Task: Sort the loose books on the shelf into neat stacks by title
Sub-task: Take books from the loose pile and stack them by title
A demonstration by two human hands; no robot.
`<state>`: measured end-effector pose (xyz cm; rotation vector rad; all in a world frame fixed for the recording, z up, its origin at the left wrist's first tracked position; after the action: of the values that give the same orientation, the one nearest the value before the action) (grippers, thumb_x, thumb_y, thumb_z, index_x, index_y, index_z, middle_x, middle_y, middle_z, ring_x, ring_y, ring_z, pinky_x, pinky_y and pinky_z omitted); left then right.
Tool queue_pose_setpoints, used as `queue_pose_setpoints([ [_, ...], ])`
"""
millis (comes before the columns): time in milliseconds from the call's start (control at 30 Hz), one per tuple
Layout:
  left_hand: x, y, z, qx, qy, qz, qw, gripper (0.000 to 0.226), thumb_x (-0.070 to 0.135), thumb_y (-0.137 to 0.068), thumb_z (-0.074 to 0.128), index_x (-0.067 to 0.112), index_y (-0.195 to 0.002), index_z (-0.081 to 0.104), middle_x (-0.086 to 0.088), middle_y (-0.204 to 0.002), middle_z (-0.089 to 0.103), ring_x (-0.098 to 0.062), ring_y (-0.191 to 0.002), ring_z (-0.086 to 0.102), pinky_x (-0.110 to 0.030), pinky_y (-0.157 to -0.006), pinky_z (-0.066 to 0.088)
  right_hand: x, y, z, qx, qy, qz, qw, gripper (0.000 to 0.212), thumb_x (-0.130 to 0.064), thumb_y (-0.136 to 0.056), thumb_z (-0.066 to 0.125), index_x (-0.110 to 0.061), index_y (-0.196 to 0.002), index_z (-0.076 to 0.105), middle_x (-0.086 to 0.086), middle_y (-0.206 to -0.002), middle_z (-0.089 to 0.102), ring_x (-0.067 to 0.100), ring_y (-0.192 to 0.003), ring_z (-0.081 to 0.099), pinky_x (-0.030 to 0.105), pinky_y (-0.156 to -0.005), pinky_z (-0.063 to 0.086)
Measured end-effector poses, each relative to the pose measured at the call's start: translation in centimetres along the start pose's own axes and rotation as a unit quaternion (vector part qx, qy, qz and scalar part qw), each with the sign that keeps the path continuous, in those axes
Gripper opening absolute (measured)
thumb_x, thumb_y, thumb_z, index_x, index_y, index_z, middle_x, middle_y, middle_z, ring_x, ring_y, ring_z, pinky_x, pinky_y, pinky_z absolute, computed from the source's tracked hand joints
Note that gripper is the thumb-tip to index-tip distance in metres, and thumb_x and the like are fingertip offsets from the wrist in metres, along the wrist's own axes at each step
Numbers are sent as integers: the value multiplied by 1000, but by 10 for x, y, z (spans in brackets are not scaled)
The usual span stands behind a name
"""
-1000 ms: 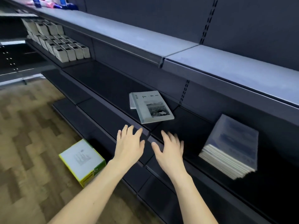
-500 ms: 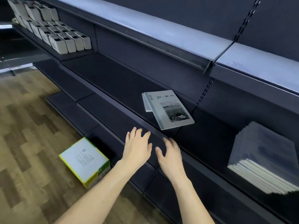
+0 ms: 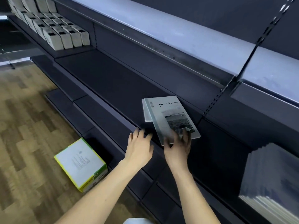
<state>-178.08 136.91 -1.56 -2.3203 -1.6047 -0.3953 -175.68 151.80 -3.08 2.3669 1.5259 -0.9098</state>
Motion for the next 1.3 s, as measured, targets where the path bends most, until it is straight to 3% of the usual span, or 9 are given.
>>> queue_pose_setpoints([
  [267,4,-37,19,-23,24,-14,999,48,33,-97,46,23,-144,44,0,-153,29,-28,-145,13,-43,-118,17,33,-72,-2,-91,81,119,985,68,-49,-93,59,-31,-153,34,12,-166,3,39,-152,-4,56,-120,3],
  [367,4,-41,22,-30,22,-17,999,47,34,-99,43,24,-144,42,1,-154,26,-28,-146,11,-45,-119,15,40,-84,-3,-113,70,143,981,90,-58,-85,65,-29,-157,20,17,-166,-2,40,-151,-5,57,-120,4],
  [467,2,-43,24,-34,28,-16,999,45,34,-99,42,23,-143,43,1,-154,26,-28,-145,11,-45,-119,15,42,-87,-9,-113,81,176,975,108,-66,-77,69,-21,-158,15,20,-163,9,39,-150,7,54,-118,12],
  [600,2,-47,21,-46,32,-15,998,49,25,-98,43,17,-146,39,-3,-152,29,-29,-143,16,-43,-118,20,32,-75,-22,-73,140,190,969,110,-73,-71,69,-13,-153,27,20,-154,30,39,-138,30,48,-109,30],
  [833,-13,-42,8,-67,55,-12,996,66,8,-90,45,16,-153,25,-5,-154,25,-29,-144,15,-43,-118,22,39,-41,-25,-66,20,267,961,74,-59,-82,70,-4,-128,52,18,-129,59,34,-113,61,34,-80,51],
  [933,-24,-36,2,-87,53,-4,995,66,7,-90,43,17,-153,26,-5,-155,24,-28,-145,14,-41,-118,20,29,-20,-24,-49,-35,297,953,54,-42,-96,58,-2,-130,45,21,-127,61,38,-107,64,36,-78,54],
  [1067,-40,-27,-4,-89,54,1,995,51,12,-94,39,16,-145,40,-7,-149,33,-28,-141,22,-41,-115,27,14,9,-28,-17,-119,311,943,52,-23,-104,48,-7,-149,28,21,-136,54,33,-81,69,46,-65,62],
  [1200,-48,-16,-12,-85,33,19,996,47,16,-97,39,14,-144,41,-8,-149,33,-28,-143,20,-42,-115,27,2,37,-43,70,-185,265,944,30,-19,-102,49,-13,-131,45,12,-111,66,31,-79,68,36,-49,58],
  [1300,-45,-10,-20,-60,5,61,996,50,16,-97,41,16,-147,37,-7,-151,32,-28,-143,21,-42,-115,26,-2,58,-56,120,-209,259,935,19,-20,-100,51,-19,-119,51,6,-97,68,31,-74,68,39,-53,59],
])
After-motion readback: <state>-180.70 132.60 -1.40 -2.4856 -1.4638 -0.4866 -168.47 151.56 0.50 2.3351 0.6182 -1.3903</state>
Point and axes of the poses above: each hand's wrist, its own y-axis away from the middle knuckle, its own z-axis out of the palm, x = y × z, the point moved 3 cm from there along -y, towards the middle knuckle
